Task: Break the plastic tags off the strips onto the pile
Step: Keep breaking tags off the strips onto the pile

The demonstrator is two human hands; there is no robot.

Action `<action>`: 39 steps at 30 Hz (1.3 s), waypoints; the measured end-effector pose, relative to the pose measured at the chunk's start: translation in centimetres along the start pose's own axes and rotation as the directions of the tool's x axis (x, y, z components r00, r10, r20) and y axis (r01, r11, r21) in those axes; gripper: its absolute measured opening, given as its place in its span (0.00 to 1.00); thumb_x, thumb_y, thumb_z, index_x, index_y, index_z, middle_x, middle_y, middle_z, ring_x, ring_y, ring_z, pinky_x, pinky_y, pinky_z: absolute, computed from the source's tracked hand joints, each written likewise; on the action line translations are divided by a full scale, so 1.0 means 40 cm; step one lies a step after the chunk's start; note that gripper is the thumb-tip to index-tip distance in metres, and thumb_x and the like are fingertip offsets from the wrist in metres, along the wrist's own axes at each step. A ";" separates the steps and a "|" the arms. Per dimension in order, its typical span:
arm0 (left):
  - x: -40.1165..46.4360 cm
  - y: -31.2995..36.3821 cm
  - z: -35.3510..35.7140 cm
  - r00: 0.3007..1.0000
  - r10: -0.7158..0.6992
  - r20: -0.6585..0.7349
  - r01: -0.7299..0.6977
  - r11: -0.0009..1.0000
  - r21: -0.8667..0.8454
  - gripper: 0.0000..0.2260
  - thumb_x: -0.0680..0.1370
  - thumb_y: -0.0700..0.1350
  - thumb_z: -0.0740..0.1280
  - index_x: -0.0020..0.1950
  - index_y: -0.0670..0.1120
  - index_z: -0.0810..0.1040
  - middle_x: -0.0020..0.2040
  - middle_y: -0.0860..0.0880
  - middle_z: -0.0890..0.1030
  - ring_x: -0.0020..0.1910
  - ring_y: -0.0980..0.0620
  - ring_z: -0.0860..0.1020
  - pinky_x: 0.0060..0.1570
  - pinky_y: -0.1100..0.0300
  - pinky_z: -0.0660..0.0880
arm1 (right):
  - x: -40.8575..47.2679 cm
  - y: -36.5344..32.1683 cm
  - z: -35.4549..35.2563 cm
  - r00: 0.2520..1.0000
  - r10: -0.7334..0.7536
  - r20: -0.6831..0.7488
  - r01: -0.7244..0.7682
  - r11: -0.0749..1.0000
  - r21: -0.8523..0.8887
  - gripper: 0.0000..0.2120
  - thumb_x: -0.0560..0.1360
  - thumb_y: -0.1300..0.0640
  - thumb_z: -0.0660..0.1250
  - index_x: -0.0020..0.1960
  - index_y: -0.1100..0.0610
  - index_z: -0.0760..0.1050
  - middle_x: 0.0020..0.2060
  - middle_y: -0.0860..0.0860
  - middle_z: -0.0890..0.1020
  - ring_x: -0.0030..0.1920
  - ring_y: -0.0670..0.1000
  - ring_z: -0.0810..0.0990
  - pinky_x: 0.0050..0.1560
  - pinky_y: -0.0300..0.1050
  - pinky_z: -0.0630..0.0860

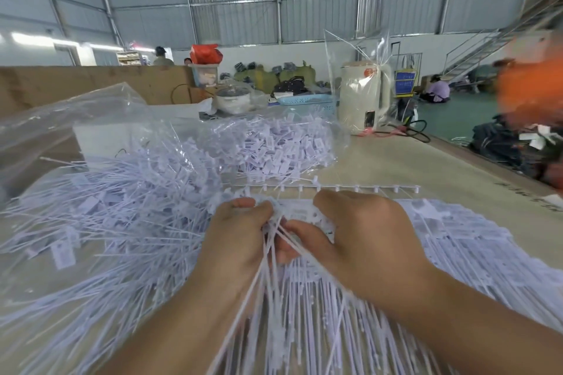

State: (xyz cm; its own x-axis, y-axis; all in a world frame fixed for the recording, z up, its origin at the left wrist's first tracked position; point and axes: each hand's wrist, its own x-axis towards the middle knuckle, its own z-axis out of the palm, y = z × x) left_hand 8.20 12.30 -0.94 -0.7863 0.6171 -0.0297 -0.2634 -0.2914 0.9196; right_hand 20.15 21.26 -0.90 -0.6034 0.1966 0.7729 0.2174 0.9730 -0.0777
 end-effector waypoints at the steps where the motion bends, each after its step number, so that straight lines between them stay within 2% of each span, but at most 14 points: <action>1: 0.005 0.005 -0.012 0.996 0.089 -0.007 -0.087 0.986 0.140 0.05 0.79 0.37 0.65 0.52 0.42 0.70 0.27 0.41 0.77 0.21 0.48 0.76 0.20 0.58 0.74 | -0.001 0.005 -0.003 0.999 -0.017 0.047 0.017 1.000 0.008 0.22 0.72 0.46 0.69 0.34 0.52 0.56 0.24 0.43 0.56 0.22 0.48 0.57 0.24 0.35 0.51; 3: 0.005 0.018 -0.027 0.964 0.262 0.049 -0.259 0.877 0.404 0.07 0.79 0.39 0.67 0.49 0.50 0.72 0.27 0.48 0.79 0.22 0.45 0.78 0.19 0.55 0.75 | 0.000 0.014 -0.011 0.989 -0.033 0.144 0.028 0.999 0.040 0.23 0.73 0.45 0.67 0.33 0.50 0.55 0.24 0.42 0.55 0.23 0.46 0.57 0.24 0.38 0.54; 6: -0.006 0.026 -0.020 0.945 0.307 0.110 -0.319 0.802 0.504 0.10 0.78 0.40 0.67 0.45 0.55 0.72 0.35 0.40 0.79 0.28 0.35 0.78 0.22 0.47 0.78 | 0.005 0.025 -0.030 0.971 -0.018 0.237 -0.001 0.997 0.079 0.25 0.75 0.44 0.67 0.32 0.47 0.52 0.23 0.44 0.57 0.24 0.42 0.57 0.26 0.43 0.56; 9: 0.017 0.048 -0.045 0.893 0.450 0.017 -0.366 0.703 0.609 0.09 0.79 0.39 0.66 0.47 0.53 0.70 0.35 0.45 0.78 0.22 0.55 0.78 0.20 0.64 0.73 | -0.009 0.025 -0.051 0.946 -0.090 0.312 0.038 0.985 0.169 0.22 0.76 0.42 0.66 0.31 0.47 0.58 0.23 0.46 0.63 0.23 0.44 0.62 0.26 0.44 0.60; 12: 0.038 0.088 -0.085 0.858 0.493 -0.143 -0.355 0.771 0.529 0.07 0.79 0.39 0.65 0.51 0.49 0.69 0.33 0.47 0.75 0.17 0.61 0.73 0.17 0.69 0.69 | -0.016 0.021 -0.066 0.959 -0.054 0.278 -0.012 0.973 0.229 0.23 0.76 0.35 0.60 0.32 0.49 0.62 0.23 0.46 0.65 0.23 0.46 0.65 0.25 0.43 0.63; 14: 0.025 0.070 -0.075 0.873 0.486 -0.040 -0.389 0.744 0.544 0.07 0.79 0.39 0.66 0.49 0.50 0.70 0.29 0.48 0.76 0.18 0.62 0.73 0.16 0.71 0.66 | -0.003 0.026 -0.068 0.969 0.043 0.243 -0.104 0.964 0.246 0.24 0.75 0.34 0.59 0.31 0.47 0.58 0.23 0.45 0.62 0.24 0.46 0.63 0.26 0.45 0.62; 16: 0.005 0.028 -0.040 0.878 0.456 0.144 -0.457 0.712 0.533 0.07 0.79 0.42 0.66 0.48 0.55 0.72 0.34 0.54 0.80 0.25 0.61 0.78 0.20 0.71 0.69 | 0.004 0.034 -0.062 0.962 0.057 0.267 -0.120 0.967 0.226 0.22 0.74 0.34 0.58 0.31 0.47 0.58 0.23 0.45 0.62 0.24 0.46 0.63 0.27 0.47 0.64; 19: -0.011 -0.010 -0.008 0.866 0.415 0.279 -0.500 0.738 0.453 0.09 0.78 0.43 0.67 0.46 0.59 0.75 0.35 0.54 0.81 0.29 0.54 0.79 0.27 0.59 0.76 | -0.007 0.031 -0.049 0.949 0.025 0.315 -0.086 0.979 0.183 0.20 0.75 0.32 0.58 0.33 0.44 0.61 0.23 0.44 0.64 0.24 0.44 0.66 0.26 0.43 0.62; 22: -0.022 -0.015 -0.008 0.881 0.383 0.279 -0.462 0.826 0.322 0.08 0.79 0.41 0.66 0.46 0.55 0.76 0.37 0.47 0.81 0.31 0.46 0.80 0.26 0.50 0.77 | -0.012 0.035 -0.045 0.940 0.066 0.333 -0.144 0.966 0.213 0.23 0.73 0.27 0.53 0.53 0.43 0.71 0.27 0.43 0.74 0.26 0.41 0.70 0.29 0.41 0.67; 24: -0.034 -0.015 -0.006 0.879 0.352 0.321 -0.435 0.868 0.240 0.03 0.77 0.45 0.67 0.48 0.54 0.76 0.35 0.41 0.80 0.28 0.44 0.79 0.25 0.53 0.76 | -0.010 0.035 -0.043 0.936 0.064 0.346 -0.143 0.968 0.206 0.32 0.69 0.26 0.49 0.64 0.44 0.65 0.27 0.45 0.74 0.28 0.41 0.71 0.30 0.40 0.68; 26: -0.039 -0.011 -0.007 0.867 0.330 0.374 -0.423 0.884 0.201 0.08 0.71 0.52 0.69 0.48 0.52 0.76 0.32 0.40 0.80 0.26 0.44 0.78 0.25 0.54 0.76 | -0.010 0.030 -0.038 0.932 0.040 0.359 -0.122 0.970 0.210 0.33 0.69 0.27 0.47 0.67 0.44 0.63 0.28 0.47 0.75 0.29 0.43 0.72 0.30 0.40 0.66; 32: -0.041 -0.002 -0.011 0.861 0.272 0.430 -0.404 0.880 0.250 0.12 0.63 0.51 0.75 0.43 0.54 0.77 0.33 0.49 0.82 0.28 0.50 0.79 0.23 0.60 0.74 | -0.014 0.019 -0.034 0.933 0.029 0.359 -0.132 0.955 0.266 0.18 0.77 0.36 0.57 0.58 0.47 0.69 0.27 0.42 0.72 0.28 0.44 0.72 0.26 0.37 0.63; 36: -0.016 -0.011 -0.017 0.899 0.287 0.331 -0.394 0.861 0.323 0.12 0.72 0.37 0.73 0.40 0.55 0.77 0.34 0.49 0.82 0.29 0.49 0.80 0.24 0.58 0.76 | -0.013 0.026 -0.038 0.897 0.026 0.442 -0.177 0.936 0.305 0.16 0.76 0.35 0.58 0.54 0.45 0.70 0.32 0.44 0.76 0.32 0.42 0.75 0.31 0.39 0.69; 39: 0.006 -0.002 -0.039 0.917 0.306 0.256 -0.379 0.867 0.322 0.11 0.74 0.37 0.71 0.41 0.54 0.77 0.36 0.49 0.81 0.32 0.47 0.81 0.29 0.52 0.78 | -0.010 0.041 -0.045 0.886 0.040 0.462 -0.159 0.962 0.221 0.14 0.76 0.34 0.56 0.47 0.43 0.68 0.34 0.43 0.75 0.35 0.40 0.74 0.35 0.42 0.71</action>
State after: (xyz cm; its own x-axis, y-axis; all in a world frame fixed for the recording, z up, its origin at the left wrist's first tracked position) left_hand 7.15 11.32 -1.62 -0.6584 0.6639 0.3546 0.2499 -0.2516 0.9350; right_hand 22.12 22.58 -0.21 -0.8802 0.2690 0.3910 0.1351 0.9318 -0.3369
